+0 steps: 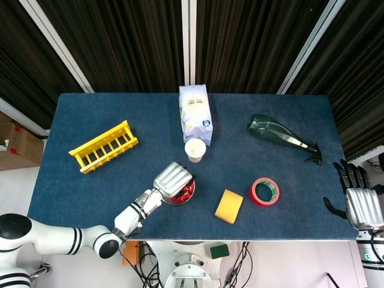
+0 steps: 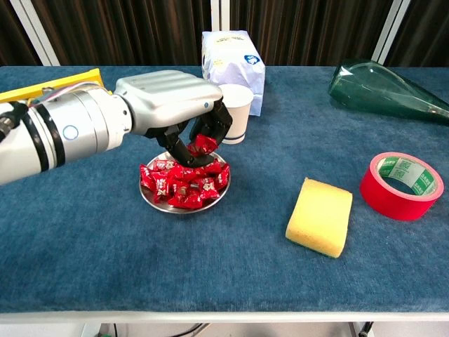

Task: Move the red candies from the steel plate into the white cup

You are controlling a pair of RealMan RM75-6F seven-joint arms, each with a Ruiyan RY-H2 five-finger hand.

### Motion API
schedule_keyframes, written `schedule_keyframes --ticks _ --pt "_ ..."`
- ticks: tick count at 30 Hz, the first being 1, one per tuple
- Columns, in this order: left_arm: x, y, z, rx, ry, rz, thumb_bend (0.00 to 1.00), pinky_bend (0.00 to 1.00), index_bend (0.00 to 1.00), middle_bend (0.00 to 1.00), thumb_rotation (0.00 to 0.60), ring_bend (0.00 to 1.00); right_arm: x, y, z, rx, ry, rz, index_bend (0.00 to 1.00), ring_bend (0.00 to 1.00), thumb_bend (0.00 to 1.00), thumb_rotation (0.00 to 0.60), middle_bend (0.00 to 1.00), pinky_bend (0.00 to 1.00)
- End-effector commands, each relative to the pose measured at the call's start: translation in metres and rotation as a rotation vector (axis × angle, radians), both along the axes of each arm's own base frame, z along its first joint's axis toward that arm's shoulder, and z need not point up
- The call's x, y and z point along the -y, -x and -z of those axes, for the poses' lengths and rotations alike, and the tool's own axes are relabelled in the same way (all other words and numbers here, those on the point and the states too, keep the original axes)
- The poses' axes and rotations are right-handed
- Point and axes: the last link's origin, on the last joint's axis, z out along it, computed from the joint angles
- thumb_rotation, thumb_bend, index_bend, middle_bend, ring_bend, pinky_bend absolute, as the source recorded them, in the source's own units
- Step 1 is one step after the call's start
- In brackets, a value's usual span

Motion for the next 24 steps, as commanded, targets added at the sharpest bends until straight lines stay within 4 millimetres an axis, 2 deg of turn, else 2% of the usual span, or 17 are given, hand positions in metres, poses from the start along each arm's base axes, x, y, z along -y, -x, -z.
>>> schedule_keyframes --ticks 1,6,12,18,24 --pt "-0.004 -0.005 -0.009 0.013 -0.008 -0.003 0.35 0.58 0.69 0.7 0.6 0.54 0.0 0.0 0.0 0.0 0.0 0.0 0.0 0.0 0.27 0.6 0.0 0.0" --pt "-0.014 -0.016 -0.026 0.033 -0.013 -0.031 0.35 0.58 0.69 0.7 0.6 0.54 0.0 0.0 0.0 0.0 0.0 -0.001 0.0 0.0 0.27 0.6 0.0 0.0" --pt "-0.036 -0.04 -0.04 0.067 -0.01 -0.073 0.35 0.58 0.69 0.7 0.6 0.54 0.0 0.0 0.001 -0.004 0.0 0.0 0.0 0.0 0.28 0.6 0.0 0.0" --pt "-0.057 -0.066 -0.034 0.152 -0.03 -0.08 0.35 0.58 0.7 0.7 0.6 0.54 0.0 0.0 0.002 -0.004 -0.004 -0.001 0.0 0.0 0.29 0.6 0.0 0.0" --pt "-0.072 -0.082 -0.019 0.198 -0.064 -0.071 0.36 0.58 0.7 0.7 0.6 0.54 0.001 0.0 -0.001 0.004 0.005 -0.001 0.0 0.0 0.29 0.6 0.0 0.0"
